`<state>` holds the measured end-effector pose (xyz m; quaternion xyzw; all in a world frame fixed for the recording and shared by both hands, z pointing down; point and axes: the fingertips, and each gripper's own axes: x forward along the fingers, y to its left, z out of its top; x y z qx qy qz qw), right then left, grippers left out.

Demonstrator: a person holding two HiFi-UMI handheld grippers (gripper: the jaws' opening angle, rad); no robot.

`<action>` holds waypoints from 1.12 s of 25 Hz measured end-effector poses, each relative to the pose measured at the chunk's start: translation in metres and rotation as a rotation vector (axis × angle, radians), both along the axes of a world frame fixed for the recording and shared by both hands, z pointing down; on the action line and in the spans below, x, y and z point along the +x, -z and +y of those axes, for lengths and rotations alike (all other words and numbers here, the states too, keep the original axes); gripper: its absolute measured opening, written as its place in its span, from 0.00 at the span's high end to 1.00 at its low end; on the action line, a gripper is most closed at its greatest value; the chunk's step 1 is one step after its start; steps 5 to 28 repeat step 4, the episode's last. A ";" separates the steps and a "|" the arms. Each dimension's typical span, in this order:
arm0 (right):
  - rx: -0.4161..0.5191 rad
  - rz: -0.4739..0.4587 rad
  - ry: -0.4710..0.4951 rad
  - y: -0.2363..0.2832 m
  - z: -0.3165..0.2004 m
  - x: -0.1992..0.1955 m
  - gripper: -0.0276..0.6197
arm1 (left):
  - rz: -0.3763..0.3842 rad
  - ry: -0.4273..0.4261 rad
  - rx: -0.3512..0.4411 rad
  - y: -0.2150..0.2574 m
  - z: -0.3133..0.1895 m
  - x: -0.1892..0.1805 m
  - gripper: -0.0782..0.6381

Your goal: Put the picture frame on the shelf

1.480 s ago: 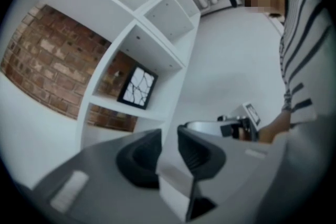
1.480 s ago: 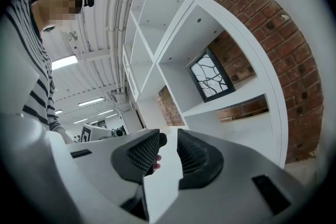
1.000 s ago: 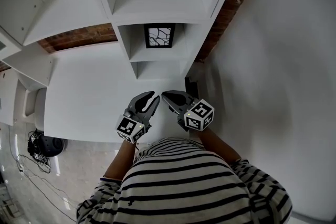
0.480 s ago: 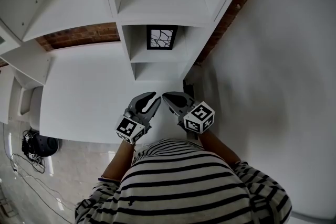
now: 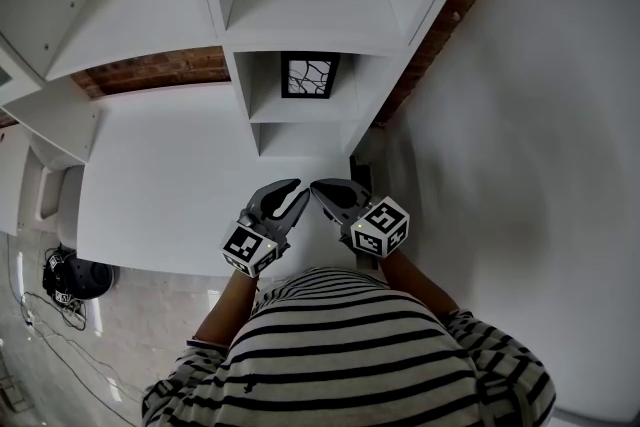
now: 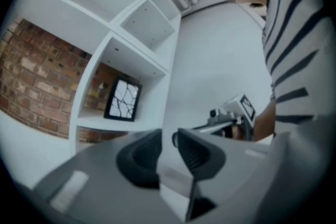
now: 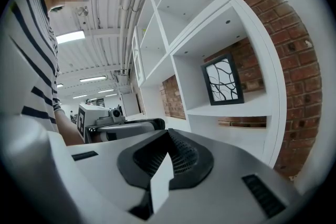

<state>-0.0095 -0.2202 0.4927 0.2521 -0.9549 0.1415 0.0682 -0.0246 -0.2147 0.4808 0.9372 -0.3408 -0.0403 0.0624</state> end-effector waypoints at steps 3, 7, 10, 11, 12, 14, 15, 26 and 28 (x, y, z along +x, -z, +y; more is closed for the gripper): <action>0.000 -0.002 0.003 0.001 0.000 0.001 0.95 | -0.003 -0.004 0.006 0.002 0.000 0.003 0.76; 0.000 -0.003 0.003 0.001 0.000 0.002 0.95 | -0.003 -0.007 0.008 0.003 0.000 0.004 0.76; 0.000 -0.003 0.003 0.001 0.000 0.002 0.95 | -0.003 -0.007 0.008 0.003 0.000 0.004 0.76; 0.000 -0.003 0.003 0.001 0.000 0.002 0.95 | -0.003 -0.007 0.008 0.003 0.000 0.004 0.76; 0.000 -0.003 0.003 0.001 0.000 0.002 0.95 | -0.003 -0.007 0.008 0.003 0.000 0.004 0.76; 0.000 -0.003 0.003 0.001 0.000 0.002 0.95 | -0.003 -0.007 0.008 0.003 0.000 0.004 0.76; 0.000 -0.003 0.003 0.001 0.000 0.002 0.95 | -0.003 -0.007 0.008 0.003 0.000 0.004 0.76; 0.000 -0.003 0.003 0.001 0.000 0.002 0.95 | -0.003 -0.007 0.008 0.003 0.000 0.004 0.76; 0.000 -0.003 0.003 0.001 0.000 0.002 0.95 | -0.003 -0.007 0.008 0.003 0.000 0.004 0.76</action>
